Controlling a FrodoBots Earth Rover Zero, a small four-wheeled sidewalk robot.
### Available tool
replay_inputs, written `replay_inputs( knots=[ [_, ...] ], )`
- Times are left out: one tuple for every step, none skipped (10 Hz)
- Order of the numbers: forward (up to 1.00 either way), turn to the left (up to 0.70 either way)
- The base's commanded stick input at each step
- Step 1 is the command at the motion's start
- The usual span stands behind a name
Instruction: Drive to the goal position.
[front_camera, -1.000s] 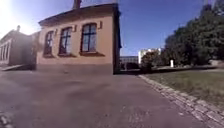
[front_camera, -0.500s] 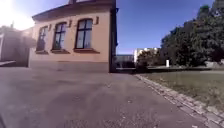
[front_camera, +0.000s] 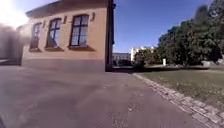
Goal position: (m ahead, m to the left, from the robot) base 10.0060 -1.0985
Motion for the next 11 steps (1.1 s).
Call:
replay_inputs(
  knots=[
    [0.7,-0.11],
    [0.7,-0.01],
    [0.7,-0.07],
    [0.7,-0.12],
    [0.7,-0.14],
    [0.7,-0.14],
    [0.7,-0.14],
    [0.7,-0.14],
    [0.7,-0.14],
    [0.7,-0.14],
    [0.7,-0.14]
  ],
)
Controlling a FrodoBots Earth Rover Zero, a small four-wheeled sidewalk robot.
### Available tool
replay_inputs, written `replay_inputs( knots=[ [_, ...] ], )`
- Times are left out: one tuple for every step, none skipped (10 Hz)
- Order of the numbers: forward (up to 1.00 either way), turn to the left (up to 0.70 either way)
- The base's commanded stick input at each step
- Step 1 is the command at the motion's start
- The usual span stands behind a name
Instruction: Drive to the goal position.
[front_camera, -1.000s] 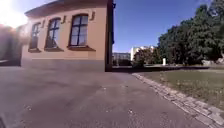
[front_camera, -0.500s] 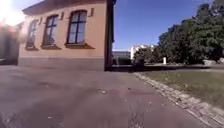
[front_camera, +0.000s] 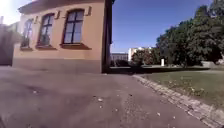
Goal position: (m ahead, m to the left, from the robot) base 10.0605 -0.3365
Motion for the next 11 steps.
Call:
replay_inputs(
  knots=[
    [0.7,-0.14],
    [0.7,-0.14],
    [0.7,-0.14],
    [0.7,-0.13],
    [0.7,-0.02],
    [0.7,0.0],
    [0.7,0.0],
    [0.7,0.0],
    [0.7,0.0],
    [0.7,0.0],
    [0.7,0.0]
  ],
)
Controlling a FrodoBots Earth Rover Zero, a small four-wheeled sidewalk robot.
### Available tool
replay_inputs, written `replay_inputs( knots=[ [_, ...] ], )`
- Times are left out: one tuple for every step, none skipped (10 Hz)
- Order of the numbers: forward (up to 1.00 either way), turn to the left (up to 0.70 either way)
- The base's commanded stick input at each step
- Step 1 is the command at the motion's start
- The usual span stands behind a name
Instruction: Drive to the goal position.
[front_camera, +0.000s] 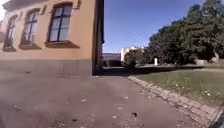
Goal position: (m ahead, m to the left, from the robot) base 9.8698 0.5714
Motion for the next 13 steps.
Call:
replay_inputs(
  knots=[
    [0.7,0.0],
    [0.7,0.0],
    [0.7,0.0],
    [0.7,0.0],
    [0.7,0.0],
    [0.7,0.0],
    [0.7,0.0],
    [0.7,0.0],
    [0.7,0.0],
    [0.7,0.0],
    [0.7,0.0],
    [0.7,0.0],
    [0.7,0.0]
  ],
)
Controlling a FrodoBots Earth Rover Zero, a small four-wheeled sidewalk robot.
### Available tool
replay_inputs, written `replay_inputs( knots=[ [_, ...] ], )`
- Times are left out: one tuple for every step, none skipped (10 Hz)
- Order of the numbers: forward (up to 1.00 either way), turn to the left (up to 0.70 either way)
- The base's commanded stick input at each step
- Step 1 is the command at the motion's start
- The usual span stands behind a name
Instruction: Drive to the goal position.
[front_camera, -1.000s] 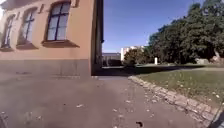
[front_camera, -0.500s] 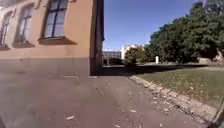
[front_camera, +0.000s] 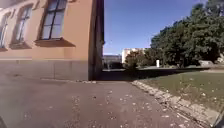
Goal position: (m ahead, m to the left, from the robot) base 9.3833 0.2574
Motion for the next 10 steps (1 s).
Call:
replay_inputs(
  knots=[
    [0.7,0.0],
    [0.7,0.0],
    [0.7,0.0],
    [0.7,0.0],
    [0.7,0.0],
    [0.7,-0.1],
    [0.7,-0.11],
    [0.7,-0.06],
    [0.7,0.0],
    [0.7,0.0]
  ],
)
